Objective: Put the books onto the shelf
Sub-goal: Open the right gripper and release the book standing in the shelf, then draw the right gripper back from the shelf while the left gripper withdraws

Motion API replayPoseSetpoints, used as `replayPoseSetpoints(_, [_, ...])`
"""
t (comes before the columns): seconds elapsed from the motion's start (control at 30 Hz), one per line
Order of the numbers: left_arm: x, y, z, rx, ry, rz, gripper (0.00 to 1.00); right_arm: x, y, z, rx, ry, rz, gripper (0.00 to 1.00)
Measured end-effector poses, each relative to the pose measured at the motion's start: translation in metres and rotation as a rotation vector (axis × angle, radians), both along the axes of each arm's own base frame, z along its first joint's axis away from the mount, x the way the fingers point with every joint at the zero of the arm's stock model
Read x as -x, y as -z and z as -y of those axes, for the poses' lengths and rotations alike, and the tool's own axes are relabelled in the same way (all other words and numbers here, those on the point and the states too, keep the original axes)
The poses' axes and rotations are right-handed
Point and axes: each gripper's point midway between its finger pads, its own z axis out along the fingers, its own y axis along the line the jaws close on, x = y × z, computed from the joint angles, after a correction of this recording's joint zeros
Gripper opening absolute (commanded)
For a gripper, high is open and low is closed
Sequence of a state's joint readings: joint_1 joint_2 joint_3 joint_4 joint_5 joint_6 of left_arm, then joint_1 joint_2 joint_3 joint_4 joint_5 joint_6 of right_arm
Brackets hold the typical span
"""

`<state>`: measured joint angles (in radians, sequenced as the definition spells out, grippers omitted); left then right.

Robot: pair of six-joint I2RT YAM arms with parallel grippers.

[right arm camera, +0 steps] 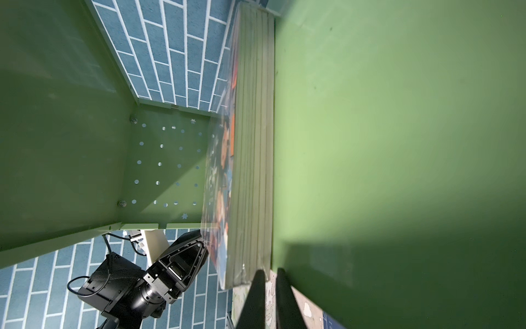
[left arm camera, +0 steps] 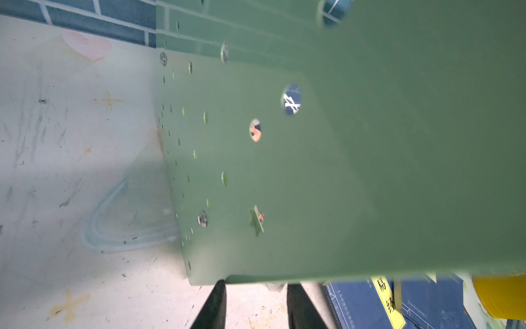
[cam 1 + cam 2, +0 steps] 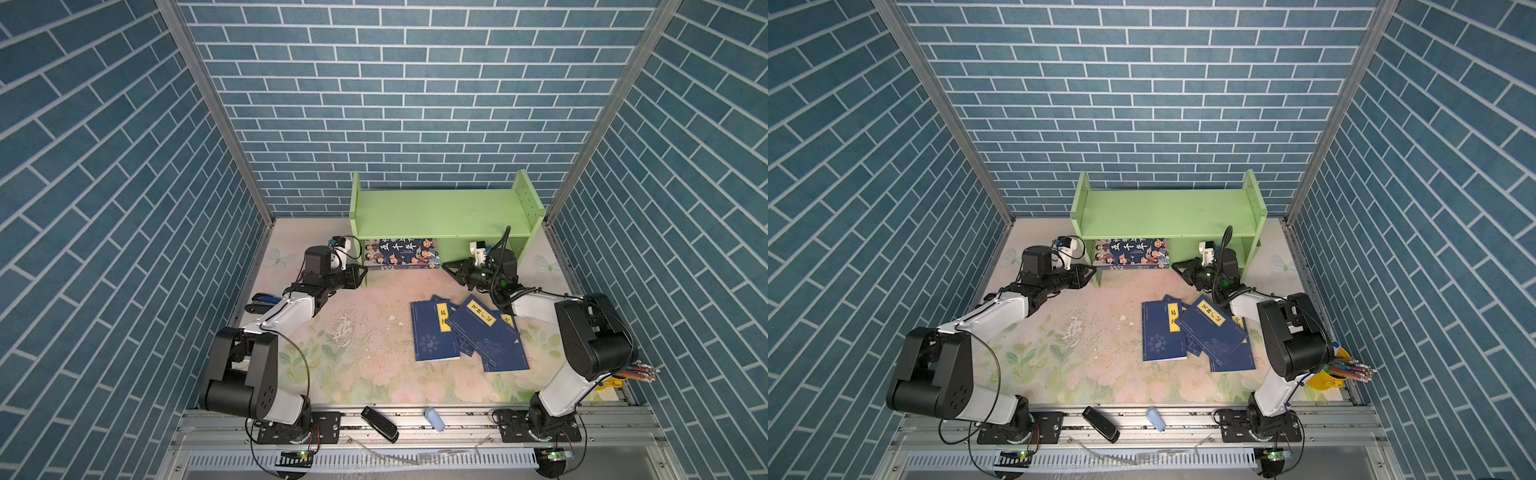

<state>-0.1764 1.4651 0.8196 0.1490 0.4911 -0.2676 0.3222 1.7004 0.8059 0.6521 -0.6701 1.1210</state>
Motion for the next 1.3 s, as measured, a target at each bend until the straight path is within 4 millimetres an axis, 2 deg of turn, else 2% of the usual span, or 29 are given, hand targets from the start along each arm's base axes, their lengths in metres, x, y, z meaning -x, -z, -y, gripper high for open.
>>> replayPoseSetpoints(0.9, [-0.003, -0.002, -0.005, -0.027, -0.035, 0.018, 0.37, -0.006, 0.0, -0.01, -0.032, -0.036, 0.012, 0.13])
replayPoseSetpoints(1.3, [0.011, -0.009, -0.006, -0.041, -0.02, -0.011, 0.38, -0.004, 0.0, -0.014, -0.037, -0.046, 0.008, 0.13])
